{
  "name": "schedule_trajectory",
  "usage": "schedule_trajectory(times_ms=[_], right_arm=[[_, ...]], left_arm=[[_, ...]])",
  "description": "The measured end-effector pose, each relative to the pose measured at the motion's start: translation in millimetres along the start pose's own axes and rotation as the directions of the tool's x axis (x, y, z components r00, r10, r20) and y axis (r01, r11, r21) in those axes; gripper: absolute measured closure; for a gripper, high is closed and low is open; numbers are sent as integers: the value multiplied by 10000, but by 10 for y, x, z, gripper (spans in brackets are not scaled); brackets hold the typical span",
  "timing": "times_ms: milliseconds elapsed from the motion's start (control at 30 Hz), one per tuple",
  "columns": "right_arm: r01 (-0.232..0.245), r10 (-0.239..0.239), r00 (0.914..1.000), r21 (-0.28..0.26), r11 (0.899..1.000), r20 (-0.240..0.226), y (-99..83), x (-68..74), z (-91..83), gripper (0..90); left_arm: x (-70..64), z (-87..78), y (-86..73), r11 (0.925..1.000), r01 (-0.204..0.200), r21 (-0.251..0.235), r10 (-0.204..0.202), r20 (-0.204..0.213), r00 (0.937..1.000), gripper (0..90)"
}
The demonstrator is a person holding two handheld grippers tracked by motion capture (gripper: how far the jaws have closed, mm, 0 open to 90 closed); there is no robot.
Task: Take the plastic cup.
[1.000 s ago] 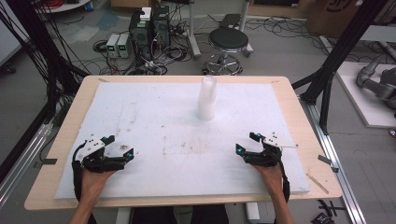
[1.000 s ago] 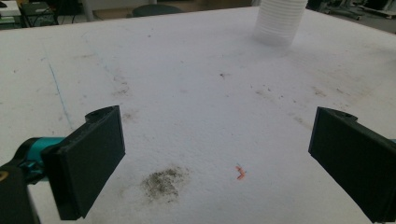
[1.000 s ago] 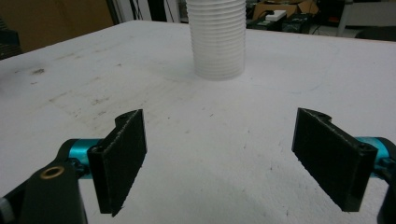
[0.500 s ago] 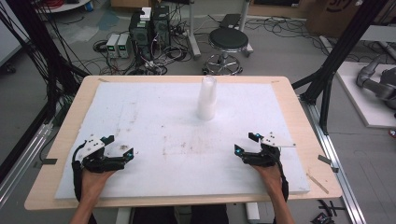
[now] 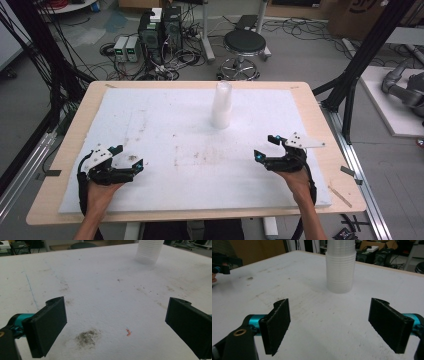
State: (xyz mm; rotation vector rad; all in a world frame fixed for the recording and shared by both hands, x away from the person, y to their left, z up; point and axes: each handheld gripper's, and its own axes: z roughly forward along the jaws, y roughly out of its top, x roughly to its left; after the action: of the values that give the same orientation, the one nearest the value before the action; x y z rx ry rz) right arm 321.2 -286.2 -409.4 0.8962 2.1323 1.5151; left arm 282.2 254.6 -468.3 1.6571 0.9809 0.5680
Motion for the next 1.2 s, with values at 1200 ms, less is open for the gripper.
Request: schedule_trajectory(times_ms=[1200], right_arm=[[1137, -944, 9901, 1987, 9734, -1041, 1498, -718, 475, 136]], left_arm=[[-11, 12, 5, 9998, -176, 127, 176, -4, 9998, 36]])
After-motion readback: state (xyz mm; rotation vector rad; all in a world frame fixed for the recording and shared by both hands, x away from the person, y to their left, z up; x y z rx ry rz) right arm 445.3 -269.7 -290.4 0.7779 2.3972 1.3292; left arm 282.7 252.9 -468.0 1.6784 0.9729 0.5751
